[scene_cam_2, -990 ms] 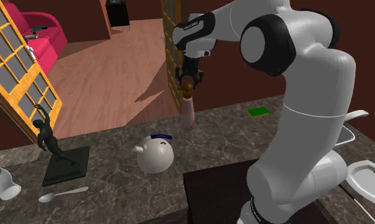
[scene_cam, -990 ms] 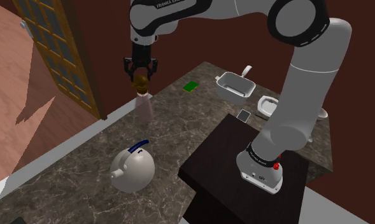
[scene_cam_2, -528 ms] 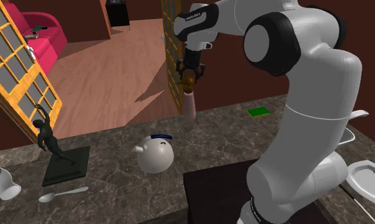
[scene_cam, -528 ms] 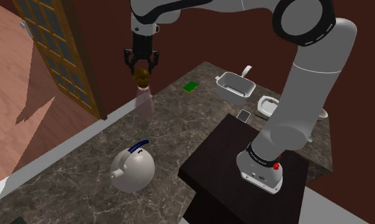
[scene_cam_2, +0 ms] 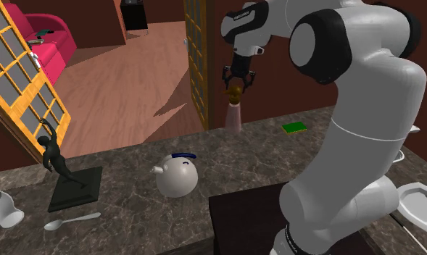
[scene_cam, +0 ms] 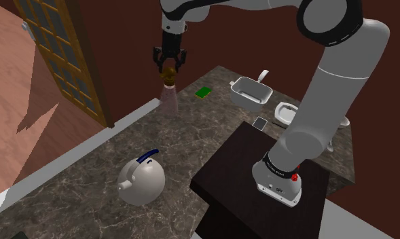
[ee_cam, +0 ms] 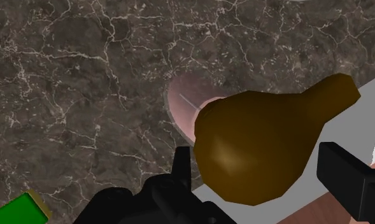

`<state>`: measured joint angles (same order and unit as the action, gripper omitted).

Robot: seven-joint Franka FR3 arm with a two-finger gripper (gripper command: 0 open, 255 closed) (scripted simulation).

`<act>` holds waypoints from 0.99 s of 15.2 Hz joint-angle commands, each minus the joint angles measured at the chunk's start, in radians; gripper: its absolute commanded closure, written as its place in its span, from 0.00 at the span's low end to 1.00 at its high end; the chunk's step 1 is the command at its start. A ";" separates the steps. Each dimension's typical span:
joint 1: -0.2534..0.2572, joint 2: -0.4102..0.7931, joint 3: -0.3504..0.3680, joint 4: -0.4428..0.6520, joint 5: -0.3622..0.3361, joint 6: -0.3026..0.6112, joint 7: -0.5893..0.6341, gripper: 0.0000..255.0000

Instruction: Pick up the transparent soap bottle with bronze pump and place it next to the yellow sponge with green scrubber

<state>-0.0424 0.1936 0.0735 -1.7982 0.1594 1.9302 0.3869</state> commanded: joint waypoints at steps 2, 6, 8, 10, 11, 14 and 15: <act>-0.043 -0.018 -0.030 -0.019 0.002 -0.009 -0.073 1.00; -0.096 -0.020 -0.067 -0.019 0.001 -0.026 -0.161 1.00; -0.122 -0.016 -0.086 -0.011 -0.001 -0.035 -0.205 1.00; -0.148 -0.008 -0.105 0.001 -0.002 -0.046 -0.248 1.00; -0.161 -0.003 -0.114 0.009 -0.002 -0.052 -0.270 1.00; -0.201 0.019 -0.141 0.040 -0.004 -0.071 -0.333 1.00; -0.215 0.028 -0.149 0.052 -0.004 -0.078 -0.354 1.00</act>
<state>-0.2442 0.2156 -0.0675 -1.7527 0.1559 1.8561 0.0547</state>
